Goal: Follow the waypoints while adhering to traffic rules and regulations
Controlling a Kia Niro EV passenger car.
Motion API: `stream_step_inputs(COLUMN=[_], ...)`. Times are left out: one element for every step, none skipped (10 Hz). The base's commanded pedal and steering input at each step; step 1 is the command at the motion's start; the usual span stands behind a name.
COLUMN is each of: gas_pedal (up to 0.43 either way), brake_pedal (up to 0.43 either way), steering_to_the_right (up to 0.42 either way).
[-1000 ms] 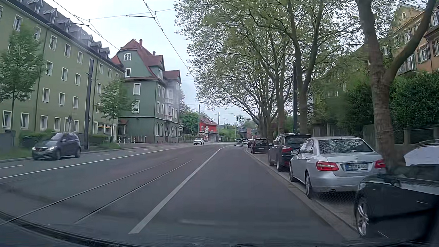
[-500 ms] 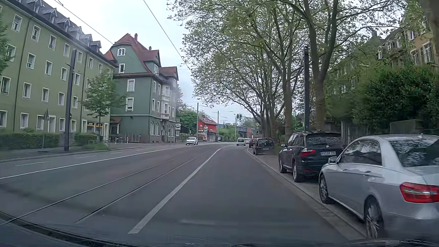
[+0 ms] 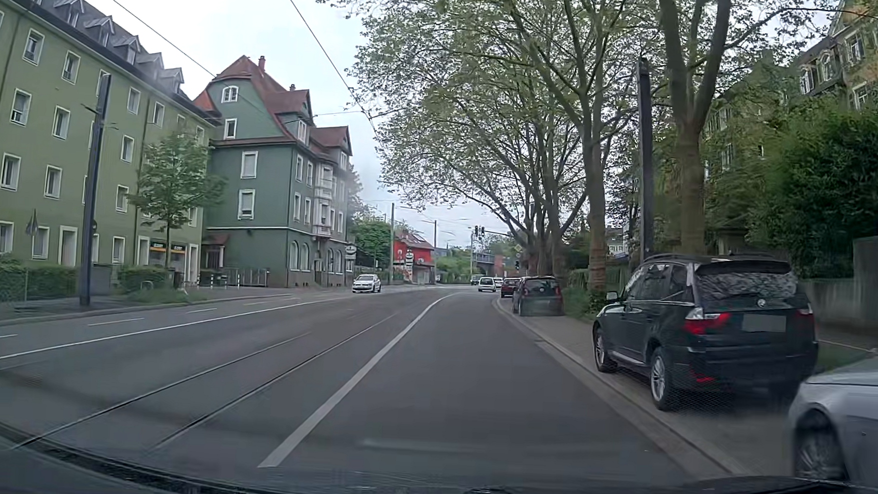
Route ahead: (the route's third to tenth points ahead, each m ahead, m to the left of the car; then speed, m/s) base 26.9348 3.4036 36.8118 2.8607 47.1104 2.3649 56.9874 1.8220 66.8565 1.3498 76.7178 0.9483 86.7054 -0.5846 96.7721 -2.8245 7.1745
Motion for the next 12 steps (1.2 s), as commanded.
stream_step_inputs(gas_pedal=[0.079, 0.079, 0.079, 0.079, 0.079, 0.079, 0.079, 0.079, 0.079, 0.079, 0.079, 0.079], brake_pedal=[0.000, 0.000, 0.000, 0.000, 0.000, 0.000, 0.000, 0.000, 0.000, 0.000, 0.000, 0.000], steering_to_the_right=[0.000, 0.001, 0.001, 0.000, 0.000, 0.000, 0.000, 0.000, 0.000, 0.000, 0.000, 0.000])
